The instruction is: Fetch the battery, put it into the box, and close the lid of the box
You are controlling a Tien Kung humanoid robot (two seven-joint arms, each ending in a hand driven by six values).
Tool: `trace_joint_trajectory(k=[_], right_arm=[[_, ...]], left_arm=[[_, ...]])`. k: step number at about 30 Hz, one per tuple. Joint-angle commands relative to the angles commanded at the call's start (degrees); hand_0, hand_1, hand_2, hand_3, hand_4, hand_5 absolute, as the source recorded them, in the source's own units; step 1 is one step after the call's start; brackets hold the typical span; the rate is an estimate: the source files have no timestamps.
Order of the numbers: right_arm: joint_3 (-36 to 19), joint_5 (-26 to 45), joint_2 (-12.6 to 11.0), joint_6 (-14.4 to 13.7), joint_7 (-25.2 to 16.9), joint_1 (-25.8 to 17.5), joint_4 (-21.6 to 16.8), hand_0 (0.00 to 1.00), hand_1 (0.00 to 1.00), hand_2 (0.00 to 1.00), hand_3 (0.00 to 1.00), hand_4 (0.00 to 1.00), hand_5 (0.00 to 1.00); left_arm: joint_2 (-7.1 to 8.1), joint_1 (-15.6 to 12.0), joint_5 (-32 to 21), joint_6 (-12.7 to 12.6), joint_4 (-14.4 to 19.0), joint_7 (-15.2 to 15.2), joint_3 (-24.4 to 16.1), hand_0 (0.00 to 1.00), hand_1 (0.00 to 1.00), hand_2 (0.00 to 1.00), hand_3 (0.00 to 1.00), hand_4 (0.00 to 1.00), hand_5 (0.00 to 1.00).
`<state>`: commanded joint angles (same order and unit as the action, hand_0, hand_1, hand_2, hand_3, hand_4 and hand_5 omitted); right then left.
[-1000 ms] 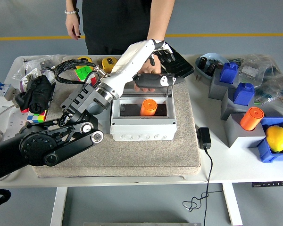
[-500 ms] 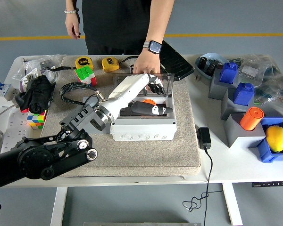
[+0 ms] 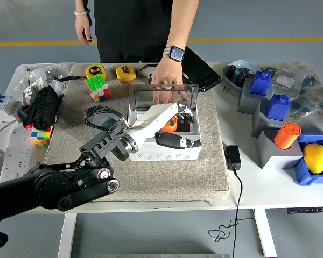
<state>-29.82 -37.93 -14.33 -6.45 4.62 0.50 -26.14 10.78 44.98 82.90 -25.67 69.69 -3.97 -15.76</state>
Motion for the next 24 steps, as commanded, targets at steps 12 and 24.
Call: trace_joint_trajectory(k=[12,24], right_arm=[[-0.2,-0.2,0.0,-0.1,0.0,0.0,-0.3,0.619,0.663,0.672,0.574,0.941,0.453],[-0.7,-0.6,-0.1,-0.2,-0.1,-0.1,-0.7,0.619,0.663,0.672,0.574,0.941,0.453]], left_arm=[[0.09,0.2,-0.1,0.0,-1.9,-0.1,-0.1,0.477,0.639,0.625,0.605,0.99,0.47],[2.63,-0.9,0.9,0.4,-2.2,-0.7,-2.6,0.444,0.614,0.61,0.591,0.988,0.476]])
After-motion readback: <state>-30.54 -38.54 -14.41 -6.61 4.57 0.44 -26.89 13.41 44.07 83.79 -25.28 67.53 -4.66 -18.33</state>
